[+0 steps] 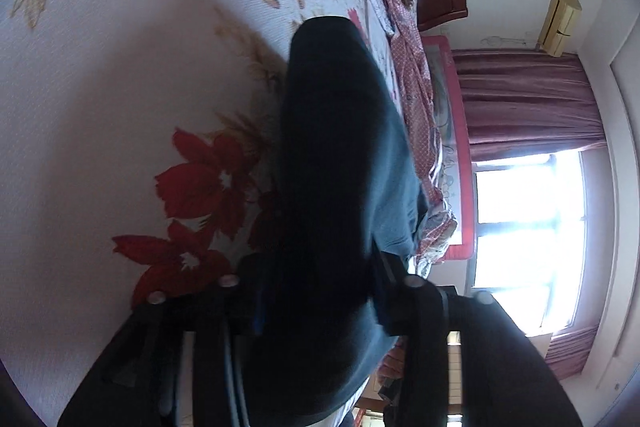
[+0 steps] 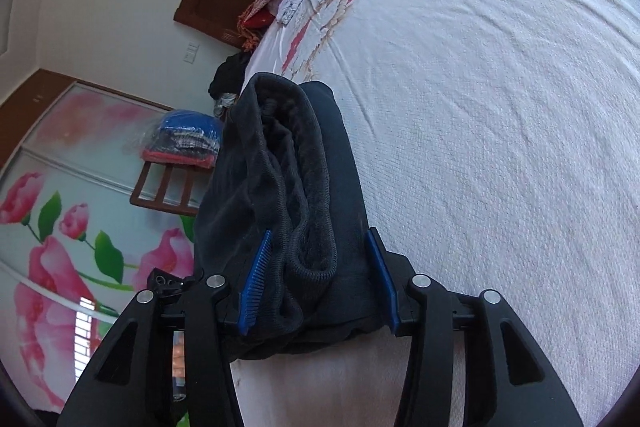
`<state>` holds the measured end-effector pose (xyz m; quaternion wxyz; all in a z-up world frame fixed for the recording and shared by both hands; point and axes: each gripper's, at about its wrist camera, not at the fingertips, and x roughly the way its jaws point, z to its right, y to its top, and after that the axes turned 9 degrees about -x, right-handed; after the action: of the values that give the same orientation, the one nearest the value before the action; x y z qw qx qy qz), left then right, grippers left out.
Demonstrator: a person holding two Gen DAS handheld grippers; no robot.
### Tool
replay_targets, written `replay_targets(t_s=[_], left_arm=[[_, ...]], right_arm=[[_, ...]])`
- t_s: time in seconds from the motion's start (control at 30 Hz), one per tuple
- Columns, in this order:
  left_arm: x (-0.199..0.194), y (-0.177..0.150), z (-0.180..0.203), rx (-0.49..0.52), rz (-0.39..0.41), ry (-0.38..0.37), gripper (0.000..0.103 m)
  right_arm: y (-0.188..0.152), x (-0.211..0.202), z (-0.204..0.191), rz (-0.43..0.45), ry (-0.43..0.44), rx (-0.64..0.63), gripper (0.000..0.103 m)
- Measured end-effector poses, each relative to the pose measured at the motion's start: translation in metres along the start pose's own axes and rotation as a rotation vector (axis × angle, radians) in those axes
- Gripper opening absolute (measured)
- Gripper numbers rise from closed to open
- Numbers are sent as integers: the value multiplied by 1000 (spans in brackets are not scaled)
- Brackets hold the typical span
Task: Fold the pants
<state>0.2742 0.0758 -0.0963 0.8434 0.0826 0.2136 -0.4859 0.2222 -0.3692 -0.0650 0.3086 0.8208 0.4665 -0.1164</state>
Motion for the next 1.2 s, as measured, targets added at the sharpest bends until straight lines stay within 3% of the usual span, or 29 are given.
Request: replay_targets(t_s=[0.07,0.13,0.2,0.23,0.3,0.37,0.43,0.53,0.63,0.7,0.73,0.77,0.83,0.9,1.03,1.1,1.2], left_arm=[[-2,-2,1,-1,12,-11,59],[-12,-4,9,0,43,45,78],[-32,-10,21,42,112,74,81],[-43,-17,30,83,150,84,82],[-56,-32,48,158,179,68,86],[-53,-53,68,254,145,46,88],[-37,-77,81,338,64,29,90],[-2,-107,86,456,-40,120,90],[12,-109,69,444,-70,162,90],[8,-102,65,390,-74,142,90],[0,-99,68,355,-68,133,90],[-8,-97,73,339,-53,133,90],[-36,-106,85,365,17,174,97],[-59,-120,93,440,138,305,101],[-100,-166,98,640,431,652,101],[-112,-187,92,713,523,725,101],[-118,-208,86,734,559,759,101]], right_arm=[[3,-5,-6,8,-33,-11,54],[7,-21,-18,56,-68,-43,54],[10,-40,-31,113,-107,-70,54],[10,-47,-38,135,-107,-81,54],[10,-52,-53,160,-23,-87,54],[9,-40,-69,120,66,-91,54],[2,-23,-78,81,113,-92,54],[-10,-5,-59,39,66,-46,54],[-17,-12,-25,80,145,120,43],[-17,-26,-34,102,150,136,46],[-16,-36,-46,111,149,109,49],[-17,-47,-59,115,132,82,65],[-26,-69,-83,122,35,28,86],[-40,-85,-105,109,-80,-50,86],[-81,-98,-134,129,-268,-177,86],[-104,-93,-145,110,-350,-245,86],[-132,-83,-154,94,-436,-332,86]])
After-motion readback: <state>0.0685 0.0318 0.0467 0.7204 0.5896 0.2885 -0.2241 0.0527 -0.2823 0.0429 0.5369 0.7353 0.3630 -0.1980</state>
